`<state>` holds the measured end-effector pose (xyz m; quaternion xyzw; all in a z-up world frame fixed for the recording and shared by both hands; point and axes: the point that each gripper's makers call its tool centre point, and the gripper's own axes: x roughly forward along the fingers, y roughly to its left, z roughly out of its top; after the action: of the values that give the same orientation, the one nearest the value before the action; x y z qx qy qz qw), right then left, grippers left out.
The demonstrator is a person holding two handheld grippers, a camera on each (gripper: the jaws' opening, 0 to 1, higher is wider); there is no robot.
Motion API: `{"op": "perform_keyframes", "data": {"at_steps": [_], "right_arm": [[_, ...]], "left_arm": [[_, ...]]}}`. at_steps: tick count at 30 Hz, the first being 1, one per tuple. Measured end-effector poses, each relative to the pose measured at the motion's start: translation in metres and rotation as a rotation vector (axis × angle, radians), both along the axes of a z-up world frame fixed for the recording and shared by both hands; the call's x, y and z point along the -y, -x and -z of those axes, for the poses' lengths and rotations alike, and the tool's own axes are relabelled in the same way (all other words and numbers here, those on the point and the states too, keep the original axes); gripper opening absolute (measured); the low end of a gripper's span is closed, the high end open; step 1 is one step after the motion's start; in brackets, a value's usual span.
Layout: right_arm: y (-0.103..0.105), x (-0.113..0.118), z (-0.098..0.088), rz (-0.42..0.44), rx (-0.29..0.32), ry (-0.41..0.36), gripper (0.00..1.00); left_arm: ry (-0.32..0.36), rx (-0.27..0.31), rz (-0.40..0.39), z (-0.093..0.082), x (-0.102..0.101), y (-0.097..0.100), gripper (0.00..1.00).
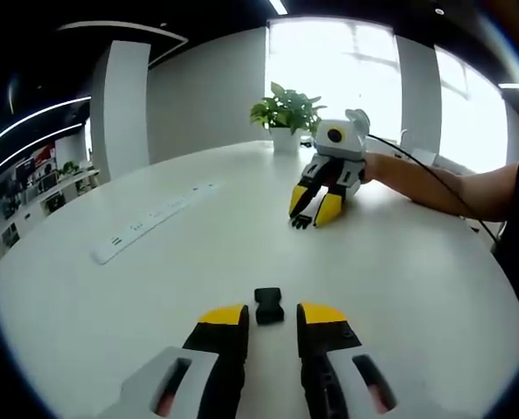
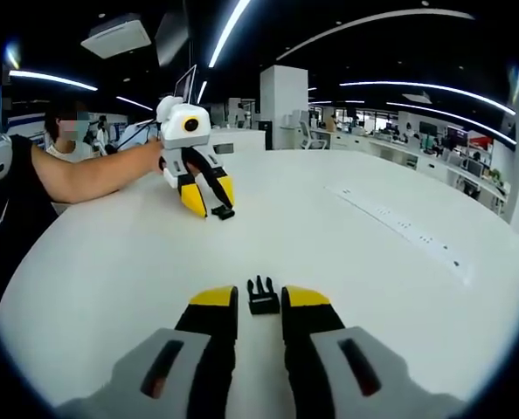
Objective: Snap the two parts of the plastic buckle together until the buckle closes and remains connected.
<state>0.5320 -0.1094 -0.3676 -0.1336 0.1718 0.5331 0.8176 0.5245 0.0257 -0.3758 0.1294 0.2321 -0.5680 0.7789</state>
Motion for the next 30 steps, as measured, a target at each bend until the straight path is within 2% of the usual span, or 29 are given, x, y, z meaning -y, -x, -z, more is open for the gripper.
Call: {"op": "perform_keyframes", "data": {"at_steps": [18, 30], "right_arm": [[-0.0021, 0.001, 0.0013, 0.0, 0.007, 0.009, 0.18], [-0.0053, 0.0015, 0.0014, 0.001, 0.01, 0.007, 0.16]], "left_arm": [[0.022, 0.006, 0.001, -0.0004, -0.0004, -0.0001, 0.19], [0.03, 0.043, 0.022, 0.0018, 0.0028, 0.002, 0.13]]}}
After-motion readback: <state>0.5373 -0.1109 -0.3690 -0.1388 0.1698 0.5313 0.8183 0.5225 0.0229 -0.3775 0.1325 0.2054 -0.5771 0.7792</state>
